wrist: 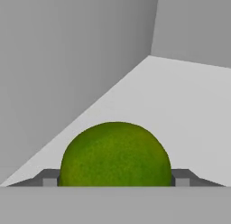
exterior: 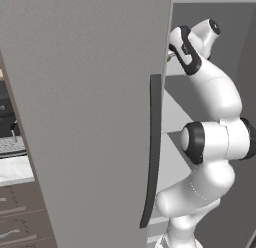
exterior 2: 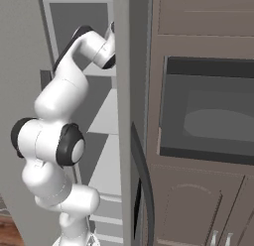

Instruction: Take the lime, mushroom, and fish from the freezer and place them in the bowl on the counter.

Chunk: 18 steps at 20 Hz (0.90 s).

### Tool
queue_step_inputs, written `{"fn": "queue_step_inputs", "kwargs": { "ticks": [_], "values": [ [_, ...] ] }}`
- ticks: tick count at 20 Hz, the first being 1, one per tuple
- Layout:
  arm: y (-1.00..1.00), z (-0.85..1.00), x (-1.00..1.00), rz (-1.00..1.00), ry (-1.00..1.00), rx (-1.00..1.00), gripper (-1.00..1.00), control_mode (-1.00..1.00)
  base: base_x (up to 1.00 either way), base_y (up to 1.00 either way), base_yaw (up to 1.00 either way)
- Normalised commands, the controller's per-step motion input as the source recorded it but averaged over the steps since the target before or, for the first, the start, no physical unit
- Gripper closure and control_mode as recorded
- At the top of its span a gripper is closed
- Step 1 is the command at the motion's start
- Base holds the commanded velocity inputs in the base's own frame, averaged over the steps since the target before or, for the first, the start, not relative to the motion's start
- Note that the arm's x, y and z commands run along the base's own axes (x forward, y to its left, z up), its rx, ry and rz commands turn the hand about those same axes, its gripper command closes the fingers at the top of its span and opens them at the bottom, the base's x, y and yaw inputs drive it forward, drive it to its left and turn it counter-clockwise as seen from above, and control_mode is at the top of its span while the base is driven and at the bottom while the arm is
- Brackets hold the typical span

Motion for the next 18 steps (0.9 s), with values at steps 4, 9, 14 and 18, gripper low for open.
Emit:
{"fn": "queue_step_inputs", "kwargs": {
  "ticks": [4,9,14,18],
  "values": [
    [-0.22,0.03,-0.28,-0.18,-0.01,-0.01,1.0,-1.0,0.0,0.0,0.0],
    [-0.28,0.27,-0.29,-0.14,0.0,-0.02,1.0,-1.0,0.0,0.0,0.0],
    [-0.25,0.27,-0.25,-0.12,0.01,0.0,1.0,-1.0,0.0,0.0,0.0],
    [-0.04,0.12,-0.44,-0.14,0.01,-0.01,1.0,-1.0,0.0,0.0,0.0]
  ]
}}
